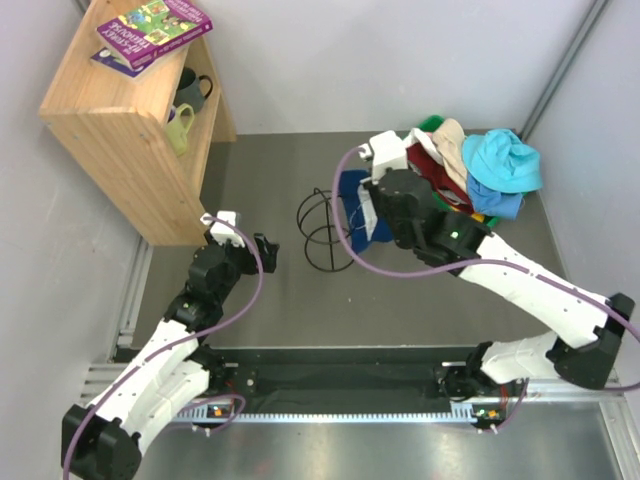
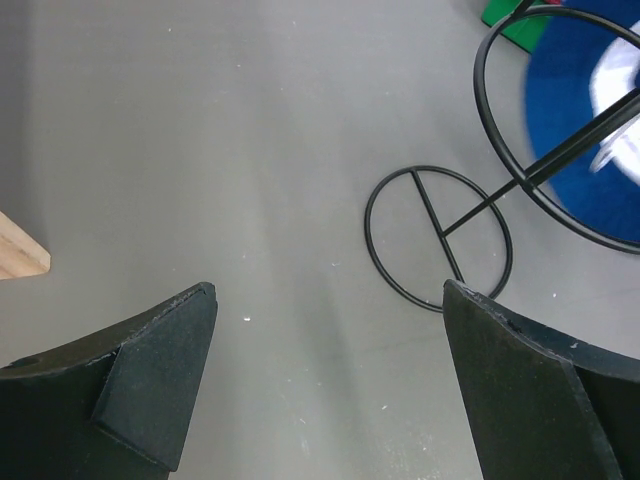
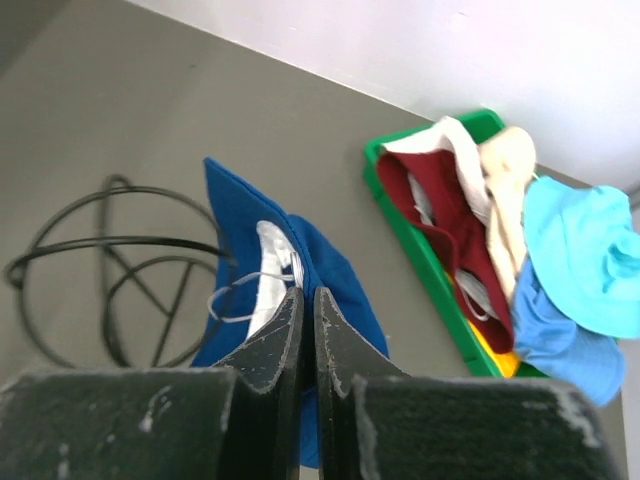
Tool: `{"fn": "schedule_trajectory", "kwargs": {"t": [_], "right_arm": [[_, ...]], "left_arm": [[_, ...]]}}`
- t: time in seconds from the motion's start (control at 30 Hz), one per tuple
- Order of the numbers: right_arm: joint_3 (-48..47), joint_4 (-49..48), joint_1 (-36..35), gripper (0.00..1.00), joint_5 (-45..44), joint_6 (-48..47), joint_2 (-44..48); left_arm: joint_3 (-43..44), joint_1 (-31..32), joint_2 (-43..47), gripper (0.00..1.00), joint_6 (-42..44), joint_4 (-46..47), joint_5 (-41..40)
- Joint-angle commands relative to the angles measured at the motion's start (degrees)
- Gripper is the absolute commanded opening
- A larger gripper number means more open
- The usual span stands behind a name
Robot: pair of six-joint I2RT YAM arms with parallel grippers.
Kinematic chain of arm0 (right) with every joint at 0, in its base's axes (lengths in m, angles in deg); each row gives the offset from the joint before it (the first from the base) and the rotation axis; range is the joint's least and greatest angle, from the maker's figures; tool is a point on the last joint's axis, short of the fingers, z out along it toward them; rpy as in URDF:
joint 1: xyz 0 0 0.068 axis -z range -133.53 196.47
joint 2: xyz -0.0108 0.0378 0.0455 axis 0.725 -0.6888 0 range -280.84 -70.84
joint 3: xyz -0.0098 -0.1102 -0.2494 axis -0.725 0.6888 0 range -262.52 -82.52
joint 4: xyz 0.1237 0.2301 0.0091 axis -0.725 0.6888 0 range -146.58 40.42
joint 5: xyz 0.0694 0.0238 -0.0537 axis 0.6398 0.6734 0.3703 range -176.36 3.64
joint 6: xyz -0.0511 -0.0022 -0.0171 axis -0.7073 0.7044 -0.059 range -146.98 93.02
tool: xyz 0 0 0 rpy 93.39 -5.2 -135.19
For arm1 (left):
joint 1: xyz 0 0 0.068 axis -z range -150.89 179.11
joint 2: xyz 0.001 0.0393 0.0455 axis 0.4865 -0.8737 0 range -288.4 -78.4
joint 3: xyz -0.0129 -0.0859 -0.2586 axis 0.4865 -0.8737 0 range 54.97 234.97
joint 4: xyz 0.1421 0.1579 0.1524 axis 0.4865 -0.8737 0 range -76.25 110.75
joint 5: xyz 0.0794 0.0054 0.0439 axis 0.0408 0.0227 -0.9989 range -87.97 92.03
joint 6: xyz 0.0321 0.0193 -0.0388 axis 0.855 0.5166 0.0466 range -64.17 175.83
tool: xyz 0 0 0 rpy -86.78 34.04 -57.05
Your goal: Stack the hats
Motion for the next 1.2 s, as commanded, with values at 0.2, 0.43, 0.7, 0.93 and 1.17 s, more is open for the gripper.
{"fn": "schedule_trajectory", "kwargs": {"t": [0.2, 0.43, 0.7, 0.93, 1.17], "right_arm": [[-10.00, -8.37, -12.33, 0.00, -8.16, -4.87, -8.85], [-11.94, -15.66, -16.99, 0.00, -9.66, -11.02, -14.74], [-10.54, -21.04, -18.93, 0.00, -2.90, -12.70, -19.58], [-9.83, -21.66, -18.84, 0.00, 3.35, -10.32, -23.27], [-7.73, -22.35, -17.70, 0.00, 7.39, -6.90, -26.87]], "left_arm": [[-0.50, -0.03, 2.65, 0.99, -1.96, 0.78, -3.65], [0.03, -0.03, 2.56, 0.99, -4.33, -1.07, -6.28], [2.84, -0.03, 4.76, 0.99, -11.27, -8.97, -11.30], [2.49, -0.03, 7.75, 0.99, -15.32, -13.64, -16.40], [2.14, -0.03, 9.86, 0.99, -15.85, -16.01, -18.68]]}}
